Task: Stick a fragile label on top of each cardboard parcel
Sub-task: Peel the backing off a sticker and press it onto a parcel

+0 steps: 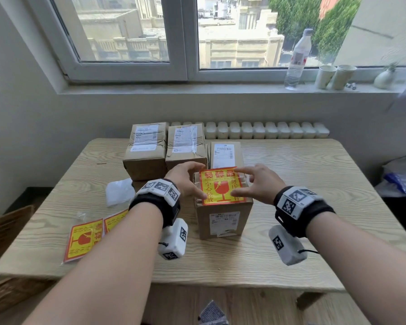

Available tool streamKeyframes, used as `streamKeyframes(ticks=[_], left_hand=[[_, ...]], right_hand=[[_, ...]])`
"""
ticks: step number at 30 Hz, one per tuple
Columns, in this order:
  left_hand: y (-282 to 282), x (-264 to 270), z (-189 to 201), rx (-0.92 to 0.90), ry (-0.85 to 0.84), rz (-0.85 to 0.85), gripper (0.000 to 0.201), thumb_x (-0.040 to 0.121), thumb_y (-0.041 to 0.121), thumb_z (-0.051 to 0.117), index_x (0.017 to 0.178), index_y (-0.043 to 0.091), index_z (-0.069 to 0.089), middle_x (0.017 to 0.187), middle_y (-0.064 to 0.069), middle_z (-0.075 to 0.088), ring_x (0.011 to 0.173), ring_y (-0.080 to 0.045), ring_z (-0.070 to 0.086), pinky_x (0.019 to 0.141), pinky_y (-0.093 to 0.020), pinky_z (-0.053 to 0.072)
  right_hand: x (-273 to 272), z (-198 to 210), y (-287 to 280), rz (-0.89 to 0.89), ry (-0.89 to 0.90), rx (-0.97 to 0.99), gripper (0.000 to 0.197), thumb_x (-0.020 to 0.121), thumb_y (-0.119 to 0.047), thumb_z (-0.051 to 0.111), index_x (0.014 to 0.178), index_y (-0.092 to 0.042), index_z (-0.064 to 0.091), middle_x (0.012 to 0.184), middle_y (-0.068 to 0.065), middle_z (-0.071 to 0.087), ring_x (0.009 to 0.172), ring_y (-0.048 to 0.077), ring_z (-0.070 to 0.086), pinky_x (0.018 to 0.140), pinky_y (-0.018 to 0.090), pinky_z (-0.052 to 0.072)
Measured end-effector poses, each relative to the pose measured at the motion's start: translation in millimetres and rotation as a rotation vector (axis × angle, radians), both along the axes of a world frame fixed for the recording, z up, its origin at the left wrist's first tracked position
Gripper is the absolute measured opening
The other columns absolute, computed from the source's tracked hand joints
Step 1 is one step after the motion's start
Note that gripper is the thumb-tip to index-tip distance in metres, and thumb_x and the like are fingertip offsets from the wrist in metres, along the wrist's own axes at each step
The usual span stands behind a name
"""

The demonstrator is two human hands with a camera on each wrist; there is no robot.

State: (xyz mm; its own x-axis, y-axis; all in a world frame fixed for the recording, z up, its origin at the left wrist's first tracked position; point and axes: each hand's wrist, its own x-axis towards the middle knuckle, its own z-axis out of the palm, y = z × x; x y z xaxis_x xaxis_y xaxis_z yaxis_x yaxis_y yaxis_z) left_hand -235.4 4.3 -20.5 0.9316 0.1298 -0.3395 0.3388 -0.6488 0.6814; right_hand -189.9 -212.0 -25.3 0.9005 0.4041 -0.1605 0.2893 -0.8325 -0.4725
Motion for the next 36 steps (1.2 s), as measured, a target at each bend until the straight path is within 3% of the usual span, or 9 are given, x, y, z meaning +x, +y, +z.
streamKeyframes(ticks=[5, 12, 17, 20, 23, 26, 29, 32, 36], left_hand=[[-14, 7, -7, -0.087, 0.048, -0.080, 0.113, 0.024, 0.037, 0.094, 0.130, 0.036, 0.055, 0.115, 0.002, 0.069, 0.107, -0.018, 0.066, 0.097, -0.041, 0.052], [1, -3, 4, 0.122, 0.084, -0.001, 0.100, 0.055, 0.025, 0.092, 0.142, 0.036, 0.043, 0.139, -0.004, 0.051, 0.126, -0.021, 0.050, 0.103, -0.033, 0.042], [2, -7, -3, -0.121, 0.151, 0.181, 0.088, 0.072, 0.021, 0.083, 0.146, 0.018, 0.035, 0.133, -0.014, 0.053, 0.109, -0.024, 0.060, 0.073, -0.036, 0.059], [-7, -5, -4, -0.261, 0.263, 0.223, 0.043, 0.085, 0.016, 0.070, 0.123, 0.003, 0.056, 0.111, -0.015, 0.069, 0.088, -0.020, 0.069, 0.065, -0.033, 0.061], [-9, -1, -2, -0.327, 0.301, 0.233, 0.011, 0.089, 0.011, 0.065, 0.096, 0.003, 0.062, 0.105, -0.020, 0.071, 0.082, -0.024, 0.071, 0.068, -0.036, 0.061], [-10, 6, 5, -0.364, 0.303, 0.209, 0.019, 0.089, 0.012, 0.066, 0.102, -0.001, 0.062, 0.105, -0.022, 0.071, 0.090, -0.028, 0.071, 0.079, -0.040, 0.060], [-20, 14, 22, -0.403, 0.301, 0.181, 0.014, 0.090, 0.014, 0.065, 0.097, 0.002, 0.060, 0.109, -0.021, 0.069, 0.090, -0.029, 0.069, 0.081, -0.039, 0.058], [-33, 26, 35, -0.447, 0.323, 0.129, 0.028, 0.089, 0.017, 0.066, 0.110, -0.001, 0.060, 0.110, -0.020, 0.070, 0.098, -0.029, 0.070, 0.088, -0.041, 0.056], [-54, 45, 51, -0.424, 0.271, 0.044, 0.031, 0.088, 0.020, 0.068, 0.110, -0.001, 0.061, 0.102, -0.018, 0.070, 0.080, -0.024, 0.071, 0.062, -0.031, 0.061]], right_hand=[[-6, 1, 19, 0.079, 0.006, -0.088, 0.092, 0.062, -0.064, 0.075, 0.143, -0.040, 0.037, 0.127, 0.004, 0.048, 0.116, 0.020, 0.051, 0.096, 0.039, 0.048], [0, 3, 2, 0.007, 0.056, -0.169, 0.102, 0.063, -0.067, 0.073, 0.148, -0.035, 0.028, 0.136, 0.008, 0.044, 0.119, 0.025, 0.051, 0.093, 0.038, 0.047], [-8, -7, 1, -0.116, 0.139, 0.074, 0.069, 0.081, -0.056, 0.065, 0.139, -0.023, 0.044, 0.113, 0.001, 0.058, 0.094, 0.017, 0.061, 0.076, 0.033, 0.056], [-11, -16, 6, -0.194, 0.257, 0.118, 0.049, 0.088, -0.054, 0.057, 0.122, -0.018, 0.057, 0.109, 0.002, 0.065, 0.088, 0.021, 0.067, 0.067, 0.037, 0.061], [-13, -19, 8, -0.239, 0.244, 0.102, 0.043, 0.088, -0.057, 0.053, 0.104, -0.019, 0.061, 0.097, 0.004, 0.069, 0.083, 0.024, 0.068, 0.076, 0.044, 0.060], [-14, -9, 4, -0.320, 0.186, 0.110, 0.040, 0.087, -0.061, 0.050, 0.094, -0.024, 0.061, 0.093, 0.002, 0.069, 0.082, 0.022, 0.067, 0.080, 0.044, 0.058], [-15, 8, -8, -0.461, 0.107, 0.117, 0.053, 0.082, -0.069, 0.049, 0.105, -0.023, 0.062, 0.093, -0.001, 0.066, 0.085, 0.021, 0.063, 0.081, 0.041, 0.055], [-15, 26, -25, -0.551, 0.070, 0.123, 0.053, 0.083, -0.069, 0.048, 0.106, -0.023, 0.063, 0.093, 0.000, 0.064, 0.085, 0.021, 0.060, 0.078, 0.036, 0.052], [-9, 39, -46, -0.622, 0.022, 0.152, 0.052, 0.084, -0.068, 0.047, 0.103, -0.023, 0.064, 0.103, 0.004, 0.068, 0.084, 0.022, 0.061, 0.075, 0.034, 0.050]])
